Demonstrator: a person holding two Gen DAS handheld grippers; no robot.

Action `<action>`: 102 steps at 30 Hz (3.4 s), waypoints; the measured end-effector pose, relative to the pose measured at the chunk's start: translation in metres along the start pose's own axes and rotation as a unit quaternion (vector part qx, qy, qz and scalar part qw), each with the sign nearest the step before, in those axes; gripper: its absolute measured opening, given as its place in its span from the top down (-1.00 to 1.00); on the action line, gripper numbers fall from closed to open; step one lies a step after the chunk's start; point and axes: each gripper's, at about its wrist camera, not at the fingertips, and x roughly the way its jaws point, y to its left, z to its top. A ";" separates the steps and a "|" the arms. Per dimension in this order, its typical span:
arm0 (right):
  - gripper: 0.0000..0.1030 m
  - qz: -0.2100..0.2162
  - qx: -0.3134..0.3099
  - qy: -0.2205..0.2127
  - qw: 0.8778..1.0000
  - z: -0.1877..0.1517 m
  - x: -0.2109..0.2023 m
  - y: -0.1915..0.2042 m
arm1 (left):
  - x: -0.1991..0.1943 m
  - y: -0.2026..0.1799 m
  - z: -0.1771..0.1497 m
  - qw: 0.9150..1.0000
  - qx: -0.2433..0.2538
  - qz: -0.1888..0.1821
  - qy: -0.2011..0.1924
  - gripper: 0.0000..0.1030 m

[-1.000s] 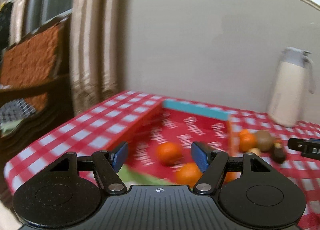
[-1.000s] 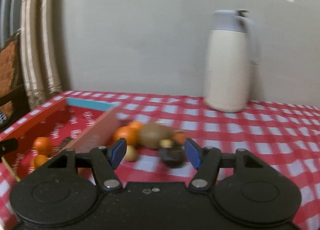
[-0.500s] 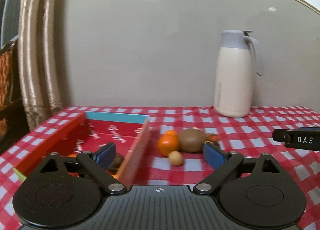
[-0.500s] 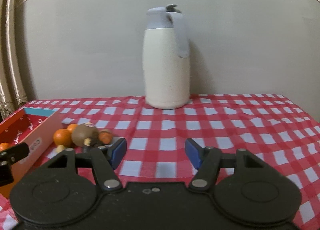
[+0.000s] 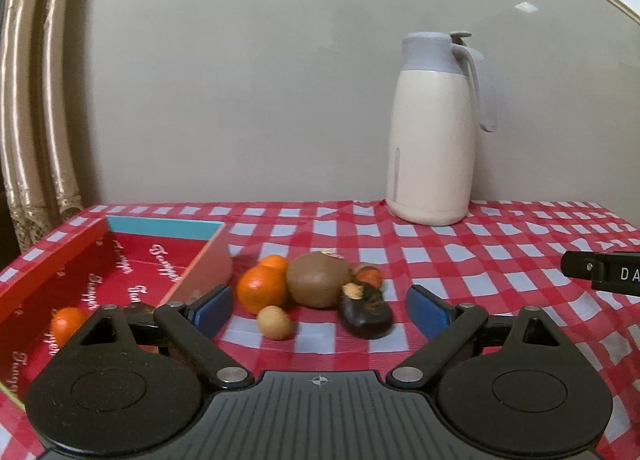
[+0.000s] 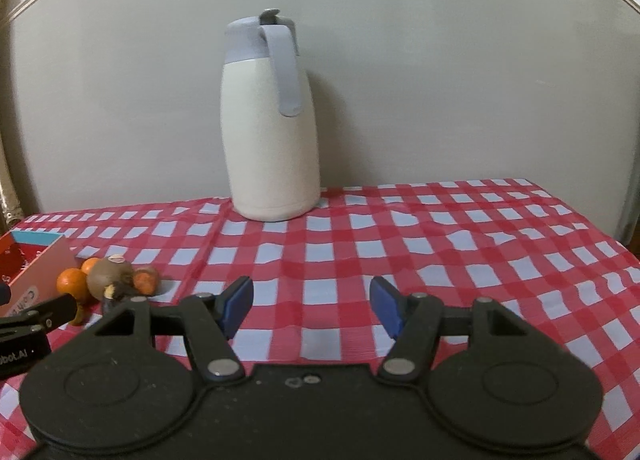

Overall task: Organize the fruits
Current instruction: 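Move the left gripper back over the remaining fruit beside the box, then close the left gripper on the dark mangosteen, then carry the mangosteen with the left gripper into the red box and release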

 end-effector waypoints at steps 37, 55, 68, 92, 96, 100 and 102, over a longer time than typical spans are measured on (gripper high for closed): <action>-0.23 -0.047 0.023 0.015 0.999 0.001 0.024 -0.050 | 0.076 -0.049 -0.002 0.995 0.006 0.009 0.099 0.10; -0.22 -0.038 0.025 0.014 0.999 0.001 0.022 -0.047 | 0.052 -0.040 0.002 0.997 0.013 0.005 0.074 0.12; -0.22 -0.019 0.015 0.015 1.000 -0.001 0.023 -0.022 | 0.021 0.002 0.010 0.999 -0.002 0.018 0.045 0.12; -0.22 0.055 -0.015 0.015 0.998 -0.005 0.019 0.070 | -0.014 0.149 -0.008 0.988 -0.065 0.138 0.041 0.12; -0.22 0.063 -0.023 0.017 0.998 -0.007 0.018 0.082 | -0.013 0.163 -0.012 0.985 -0.072 0.150 0.046 0.12; -0.22 0.069 -0.023 0.019 0.997 -0.007 0.022 0.088 | -0.016 0.174 -0.015 0.983 -0.075 0.159 0.048 0.12; -0.22 0.073 -0.024 0.018 0.997 -0.007 0.022 0.093 | -0.016 0.178 -0.016 0.982 -0.077 0.162 0.049 0.12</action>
